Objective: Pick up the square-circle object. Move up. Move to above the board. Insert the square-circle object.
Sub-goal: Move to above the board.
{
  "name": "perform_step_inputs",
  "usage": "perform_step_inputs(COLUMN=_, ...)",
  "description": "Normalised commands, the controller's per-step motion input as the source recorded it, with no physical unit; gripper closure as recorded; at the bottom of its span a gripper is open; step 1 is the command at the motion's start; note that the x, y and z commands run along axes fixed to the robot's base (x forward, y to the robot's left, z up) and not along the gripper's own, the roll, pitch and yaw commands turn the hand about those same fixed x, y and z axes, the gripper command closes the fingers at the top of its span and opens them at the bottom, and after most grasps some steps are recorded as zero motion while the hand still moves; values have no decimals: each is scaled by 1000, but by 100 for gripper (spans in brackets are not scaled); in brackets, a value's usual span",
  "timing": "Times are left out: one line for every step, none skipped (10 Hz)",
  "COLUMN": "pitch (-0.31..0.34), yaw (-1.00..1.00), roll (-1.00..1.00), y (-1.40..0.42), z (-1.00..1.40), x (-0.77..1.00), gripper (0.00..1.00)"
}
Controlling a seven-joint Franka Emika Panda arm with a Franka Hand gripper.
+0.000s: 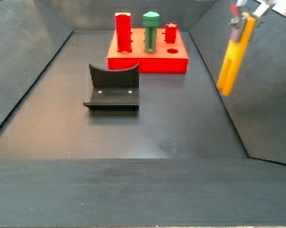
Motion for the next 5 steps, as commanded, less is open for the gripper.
perform_step_inputs(pitch=116, yaw=-80, roll=209, y=185, z=1000, x=-137, gripper=100)
perform_step_inputs(pitch=82, yaw=-39, roll=125, y=162, z=1000, x=-119, gripper=100)
perform_step_inputs(pitch=78, yaw=-25, roll=94, y=157, z=1000, x=-112, gripper=100)
perform_step_inputs(pitch=74, yaw=-7, roll=55, y=145, z=1000, x=-98, gripper=100)
perform_step_inputs(pitch=67, yaw=1, roll=26, y=128, z=1000, x=-83, gripper=100)
